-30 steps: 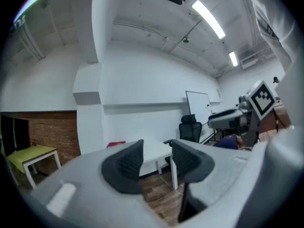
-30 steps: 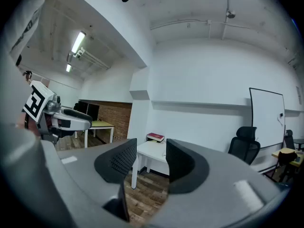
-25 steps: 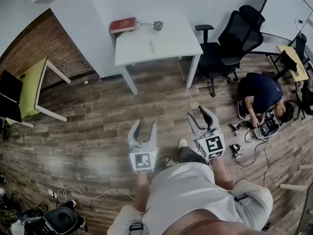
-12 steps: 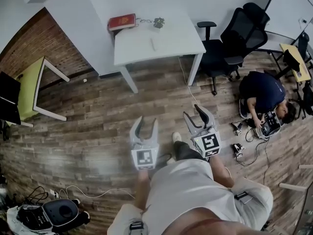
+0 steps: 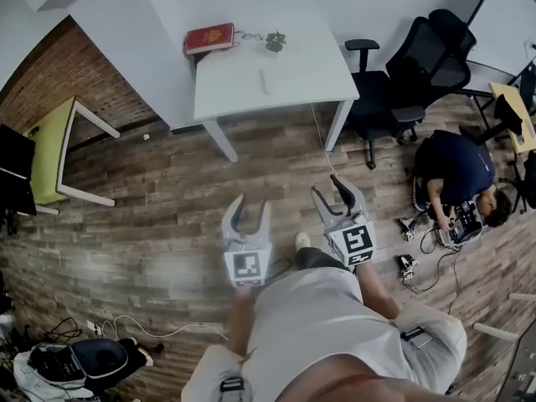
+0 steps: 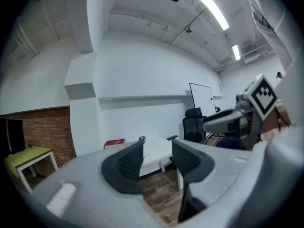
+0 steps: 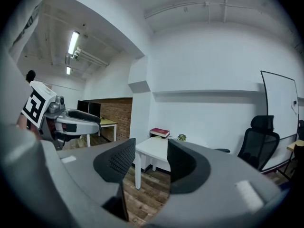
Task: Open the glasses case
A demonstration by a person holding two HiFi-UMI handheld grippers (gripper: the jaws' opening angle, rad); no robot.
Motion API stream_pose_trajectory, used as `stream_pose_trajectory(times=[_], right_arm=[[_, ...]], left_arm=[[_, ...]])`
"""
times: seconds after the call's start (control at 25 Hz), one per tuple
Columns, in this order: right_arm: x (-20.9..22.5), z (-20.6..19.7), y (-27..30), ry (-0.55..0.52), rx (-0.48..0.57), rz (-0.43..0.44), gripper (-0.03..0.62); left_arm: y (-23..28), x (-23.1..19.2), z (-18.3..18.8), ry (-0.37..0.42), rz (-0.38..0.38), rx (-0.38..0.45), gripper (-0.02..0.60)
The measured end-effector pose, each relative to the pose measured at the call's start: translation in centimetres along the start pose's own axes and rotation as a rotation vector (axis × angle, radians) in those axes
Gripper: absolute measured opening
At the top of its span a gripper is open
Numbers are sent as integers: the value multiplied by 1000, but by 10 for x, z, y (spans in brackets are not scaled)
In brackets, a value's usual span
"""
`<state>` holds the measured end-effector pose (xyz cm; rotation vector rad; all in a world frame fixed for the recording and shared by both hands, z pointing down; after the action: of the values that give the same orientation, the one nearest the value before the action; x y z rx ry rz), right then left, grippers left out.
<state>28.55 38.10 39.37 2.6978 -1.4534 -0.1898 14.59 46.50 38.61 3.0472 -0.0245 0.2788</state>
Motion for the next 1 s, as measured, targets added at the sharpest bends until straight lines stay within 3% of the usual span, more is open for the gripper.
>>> stream_pose_trajectory(times=[0.48, 1.0], right_arm=[[63, 2, 57, 13, 1, 49, 199], [100, -3, 85, 23, -5, 63, 199]], left_arm=[[79, -12, 17, 23, 40, -13, 189], [119, -14, 18, 19, 74, -23, 189]])
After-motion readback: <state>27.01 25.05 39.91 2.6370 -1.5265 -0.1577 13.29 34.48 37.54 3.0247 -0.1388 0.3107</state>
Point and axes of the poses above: the fingertips, and each gripper's own axes: y forward along the fingers, x to its right, z out of its top, the point moved 2 cm from there along -y, backward along the fingers, and after that the axes turned 1 degree about x, right-handed, at the moved point
